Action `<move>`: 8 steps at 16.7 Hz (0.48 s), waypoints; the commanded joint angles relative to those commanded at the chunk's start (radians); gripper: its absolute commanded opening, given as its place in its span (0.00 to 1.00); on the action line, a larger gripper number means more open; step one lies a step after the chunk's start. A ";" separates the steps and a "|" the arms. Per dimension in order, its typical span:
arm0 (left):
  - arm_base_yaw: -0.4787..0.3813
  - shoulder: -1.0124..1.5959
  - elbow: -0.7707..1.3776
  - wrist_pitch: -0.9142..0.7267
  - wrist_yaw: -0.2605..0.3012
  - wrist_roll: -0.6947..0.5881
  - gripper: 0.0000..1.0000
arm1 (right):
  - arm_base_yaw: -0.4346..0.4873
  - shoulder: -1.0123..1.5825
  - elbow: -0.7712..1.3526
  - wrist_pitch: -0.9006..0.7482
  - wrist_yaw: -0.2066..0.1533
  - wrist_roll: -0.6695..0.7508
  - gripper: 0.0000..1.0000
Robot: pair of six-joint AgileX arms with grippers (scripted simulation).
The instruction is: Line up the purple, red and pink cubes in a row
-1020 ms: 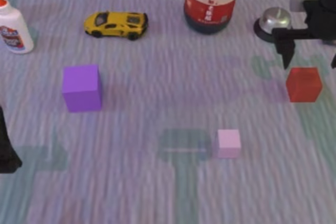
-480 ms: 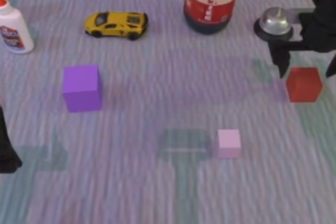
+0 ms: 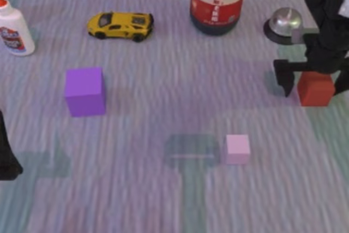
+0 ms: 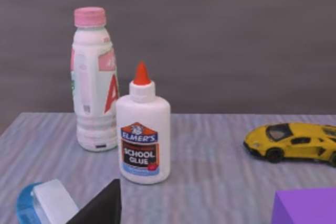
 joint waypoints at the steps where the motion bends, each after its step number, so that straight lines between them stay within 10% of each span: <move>1: 0.000 0.000 0.000 0.000 0.000 0.000 1.00 | 0.000 0.000 0.000 0.000 0.000 0.000 1.00; 8: 0.000 0.000 0.000 0.000 0.000 0.000 1.00 | 0.000 0.000 0.000 0.000 0.000 0.000 0.47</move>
